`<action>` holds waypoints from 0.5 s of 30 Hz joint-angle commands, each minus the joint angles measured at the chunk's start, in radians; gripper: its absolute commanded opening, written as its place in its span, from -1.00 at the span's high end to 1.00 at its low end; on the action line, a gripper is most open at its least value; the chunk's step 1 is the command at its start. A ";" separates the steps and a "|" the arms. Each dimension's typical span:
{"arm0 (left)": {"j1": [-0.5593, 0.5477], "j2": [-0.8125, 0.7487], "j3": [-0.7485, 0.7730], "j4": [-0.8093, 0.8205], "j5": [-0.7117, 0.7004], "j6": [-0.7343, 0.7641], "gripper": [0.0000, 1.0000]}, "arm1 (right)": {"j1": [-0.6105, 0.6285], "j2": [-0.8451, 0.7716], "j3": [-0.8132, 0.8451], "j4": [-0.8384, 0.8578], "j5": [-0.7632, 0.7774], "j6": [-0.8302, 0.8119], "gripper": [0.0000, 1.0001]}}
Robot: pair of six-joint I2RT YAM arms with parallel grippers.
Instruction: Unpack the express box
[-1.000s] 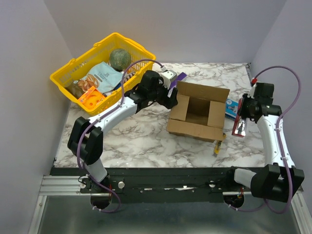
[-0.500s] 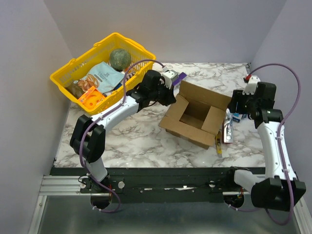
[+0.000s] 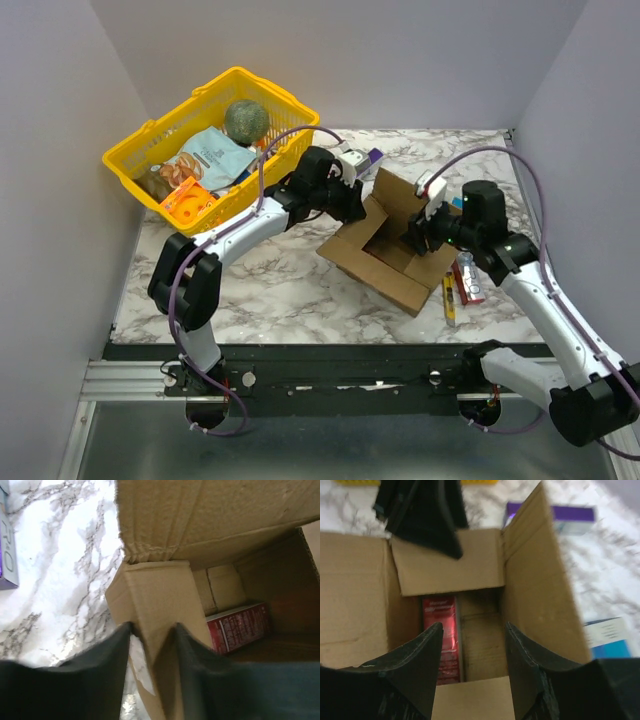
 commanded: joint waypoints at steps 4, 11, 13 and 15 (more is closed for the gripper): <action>-0.009 0.016 -0.053 -0.075 0.114 0.020 0.93 | 0.091 -0.032 -0.145 -0.038 -0.015 -0.119 -0.17; -0.009 -0.064 -0.099 -0.072 0.044 -0.029 1.00 | 0.195 -0.022 -0.145 -0.095 0.047 -0.174 -0.25; -0.009 -0.142 -0.131 -0.035 -0.016 -0.064 1.00 | 0.200 0.003 -0.072 -0.117 0.051 -0.139 -0.27; -0.009 -0.244 -0.213 0.067 -0.104 -0.112 1.00 | 0.214 0.055 0.012 -0.117 0.060 -0.105 -0.27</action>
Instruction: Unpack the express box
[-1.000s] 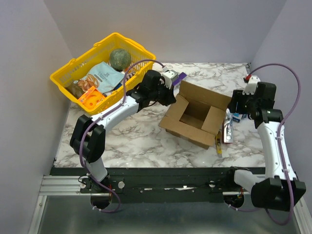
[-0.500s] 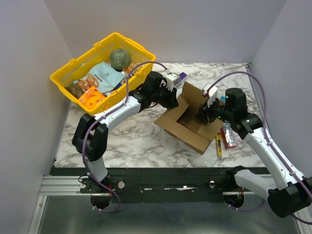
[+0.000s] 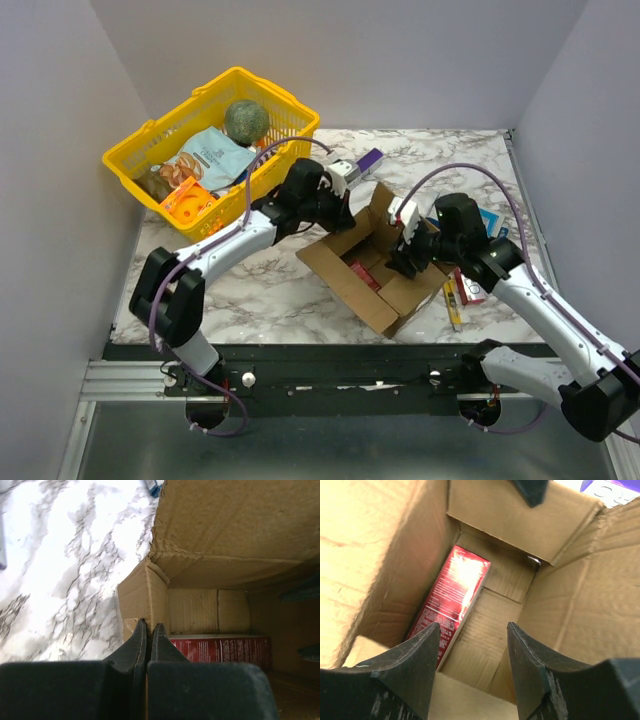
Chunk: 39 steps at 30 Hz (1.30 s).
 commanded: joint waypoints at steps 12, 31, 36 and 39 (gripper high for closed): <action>-0.033 -0.493 -0.476 0.453 -0.376 -0.220 1.00 | 0.364 0.175 0.170 0.001 0.198 -0.075 -0.25; -0.020 -0.436 -0.480 0.390 -0.417 -0.324 1.00 | 0.418 0.542 0.179 0.035 0.367 0.121 -0.71; 0.002 -0.407 -0.441 0.364 -0.443 -0.376 1.00 | 0.418 0.616 0.133 0.025 0.377 0.232 -0.73; 0.040 -0.386 -0.420 0.325 -0.437 -0.468 1.00 | 0.416 0.649 0.093 0.017 0.333 0.276 -0.70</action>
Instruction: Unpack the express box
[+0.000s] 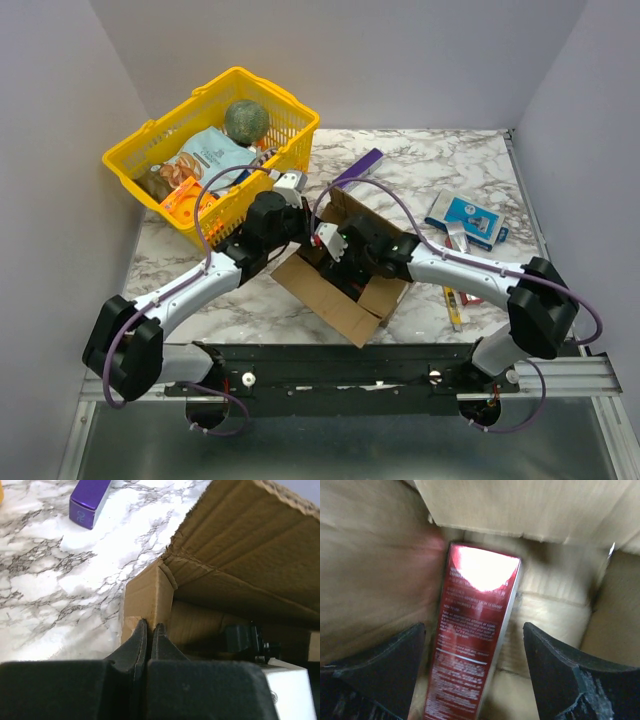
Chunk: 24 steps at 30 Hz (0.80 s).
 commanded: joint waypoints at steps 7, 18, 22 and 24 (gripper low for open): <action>0.109 0.052 0.088 0.055 0.085 -0.355 1.00 | 0.016 0.176 -0.084 -0.072 -0.035 0.133 -0.57; 0.136 0.061 0.111 0.084 0.077 -0.302 1.00 | -0.061 0.098 0.092 -0.124 -0.101 0.001 0.71; 0.146 0.069 0.128 0.066 0.072 -0.280 1.00 | -0.116 -0.024 0.229 -0.155 -0.216 -0.014 0.89; 0.149 0.077 0.143 0.058 0.071 -0.263 1.00 | -0.135 -0.101 0.249 -0.154 -0.262 -0.033 0.99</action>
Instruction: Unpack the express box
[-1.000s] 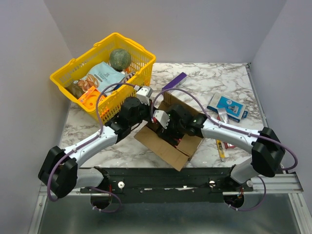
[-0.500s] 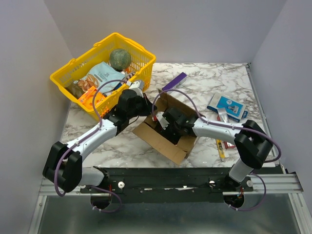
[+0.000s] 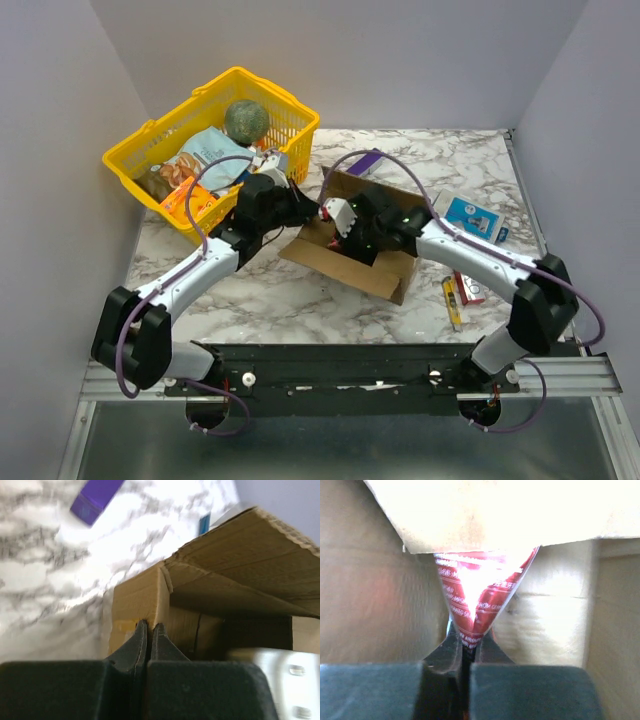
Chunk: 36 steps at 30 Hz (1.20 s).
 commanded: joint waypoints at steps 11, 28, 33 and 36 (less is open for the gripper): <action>0.028 0.070 0.153 0.082 0.023 0.080 1.00 | -0.224 -0.345 0.120 0.106 -0.493 -0.103 0.99; 0.129 0.203 0.367 -0.022 0.451 0.213 -0.97 | -0.239 -0.321 0.157 -0.077 -0.462 -0.456 0.99; 0.142 0.160 0.325 -0.042 0.429 0.264 -0.97 | -0.239 -0.281 0.148 0.006 -0.387 -0.384 0.99; 0.145 0.142 0.319 -0.058 0.396 0.295 -0.97 | -0.239 -0.195 0.221 -0.031 -0.302 -0.387 0.99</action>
